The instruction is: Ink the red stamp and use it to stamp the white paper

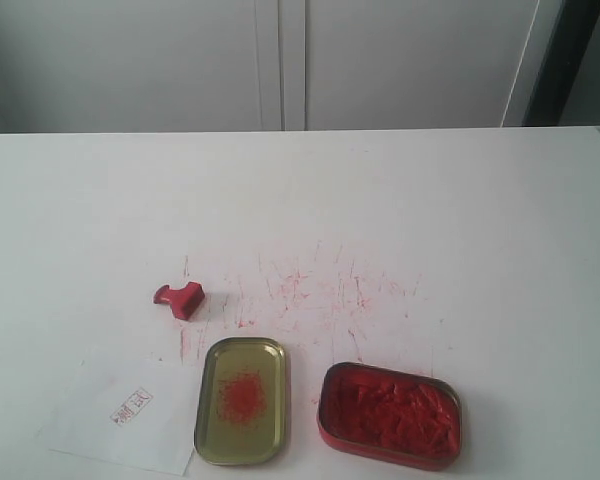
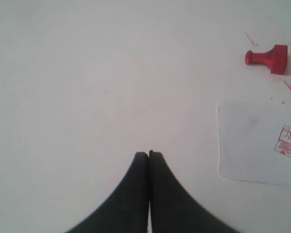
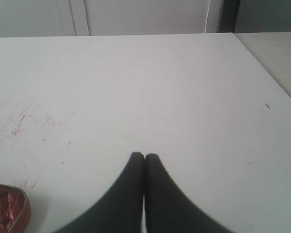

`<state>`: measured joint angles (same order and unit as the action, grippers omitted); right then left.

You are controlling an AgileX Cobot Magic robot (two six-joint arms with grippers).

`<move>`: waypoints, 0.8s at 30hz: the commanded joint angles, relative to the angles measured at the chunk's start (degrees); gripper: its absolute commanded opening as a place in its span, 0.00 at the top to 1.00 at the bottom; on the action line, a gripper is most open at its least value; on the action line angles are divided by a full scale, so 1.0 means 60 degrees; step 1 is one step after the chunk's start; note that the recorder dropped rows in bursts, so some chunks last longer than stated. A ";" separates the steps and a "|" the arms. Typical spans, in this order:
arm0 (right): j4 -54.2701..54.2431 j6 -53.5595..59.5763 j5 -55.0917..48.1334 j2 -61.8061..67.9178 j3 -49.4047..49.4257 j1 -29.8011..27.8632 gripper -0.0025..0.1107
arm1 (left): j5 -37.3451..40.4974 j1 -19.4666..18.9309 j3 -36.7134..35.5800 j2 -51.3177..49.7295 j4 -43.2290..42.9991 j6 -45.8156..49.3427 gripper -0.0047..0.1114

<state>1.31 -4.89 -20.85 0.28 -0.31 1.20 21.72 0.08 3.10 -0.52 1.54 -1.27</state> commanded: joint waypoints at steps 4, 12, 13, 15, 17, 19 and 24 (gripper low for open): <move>0.0034 -0.0010 0.0142 -0.0047 0.0052 0.0018 0.98 | -0.0469 -0.0013 -0.0516 0.0086 -0.0024 -0.0019 0.96; 0.0034 -0.0010 0.0142 -0.0047 0.0052 0.0018 0.98 | -0.0469 -0.0013 -0.0516 0.0086 -0.0024 -0.0001 0.96; 0.0034 -0.0010 0.0142 -0.0047 0.0052 0.0018 0.98 | -0.0469 -0.0013 -0.0516 0.0086 -0.0024 -0.0001 0.96; 0.0034 -0.0010 0.0142 -0.0047 0.0052 0.0018 0.98 | -0.0469 -0.0013 -0.0516 0.0086 -0.0024 -0.0001 0.96; 0.0034 -0.0010 0.0142 -0.0047 0.0052 0.0018 0.98 | -0.0449 -0.0013 -0.0516 0.0086 -0.0024 -0.0001 0.96; 0.0034 -0.0010 0.0142 -0.0047 0.0052 0.0018 0.98 | -0.0449 -0.0013 -0.0516 0.0086 -0.0024 -0.0001 0.96; 0.0034 -0.0010 0.0142 -0.0047 0.0052 0.0018 0.98 | -0.0449 -0.0013 -0.0516 0.0086 -0.0024 -0.0001 0.96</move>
<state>1.31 -4.89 -20.85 0.28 -0.31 1.20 19.08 0.08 0.51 -0.22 1.44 -1.22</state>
